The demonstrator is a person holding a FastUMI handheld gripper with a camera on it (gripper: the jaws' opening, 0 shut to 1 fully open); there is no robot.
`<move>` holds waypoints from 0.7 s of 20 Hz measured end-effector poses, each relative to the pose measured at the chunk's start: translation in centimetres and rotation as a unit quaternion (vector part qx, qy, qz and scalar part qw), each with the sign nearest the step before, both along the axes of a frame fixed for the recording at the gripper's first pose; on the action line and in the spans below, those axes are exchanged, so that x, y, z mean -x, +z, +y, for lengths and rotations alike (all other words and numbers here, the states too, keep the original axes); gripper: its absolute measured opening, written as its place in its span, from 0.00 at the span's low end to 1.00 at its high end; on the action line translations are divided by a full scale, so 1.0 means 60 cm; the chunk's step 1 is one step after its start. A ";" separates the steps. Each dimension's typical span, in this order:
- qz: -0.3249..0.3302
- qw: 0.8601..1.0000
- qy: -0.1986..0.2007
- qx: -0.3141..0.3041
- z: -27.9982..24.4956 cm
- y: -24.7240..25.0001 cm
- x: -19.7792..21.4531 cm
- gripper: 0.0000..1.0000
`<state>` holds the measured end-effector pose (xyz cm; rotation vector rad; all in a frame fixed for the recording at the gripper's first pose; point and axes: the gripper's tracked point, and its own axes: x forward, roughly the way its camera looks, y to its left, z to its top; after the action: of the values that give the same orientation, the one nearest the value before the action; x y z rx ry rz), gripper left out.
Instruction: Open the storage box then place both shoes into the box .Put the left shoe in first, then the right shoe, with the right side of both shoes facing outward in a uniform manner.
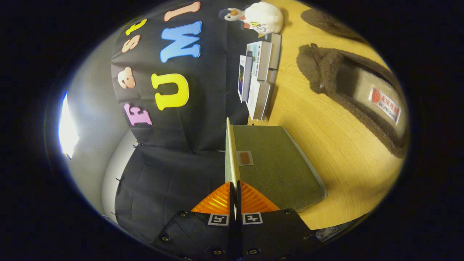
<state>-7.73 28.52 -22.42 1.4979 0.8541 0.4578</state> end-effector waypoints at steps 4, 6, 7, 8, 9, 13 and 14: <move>-0.036 0.998 0.038 0.038 -0.009 0.050 -0.019 0.00; -0.056 0.996 0.051 0.046 -0.010 0.079 -0.035 0.00; -0.065 0.995 0.057 0.051 -0.007 0.095 -0.038 0.00; -0.073 0.994 0.064 0.057 -0.003 0.109 -0.042 0.00; -0.082 0.992 0.071 0.063 0.004 0.125 -0.044 0.00; -0.119 0.985 0.092 0.083 0.034 0.179 -0.058 0.00; -0.128 0.983 0.096 0.090 0.042 0.189 -0.063 0.00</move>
<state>-3.94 31.03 -11.05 1.1672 0.8166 0.6824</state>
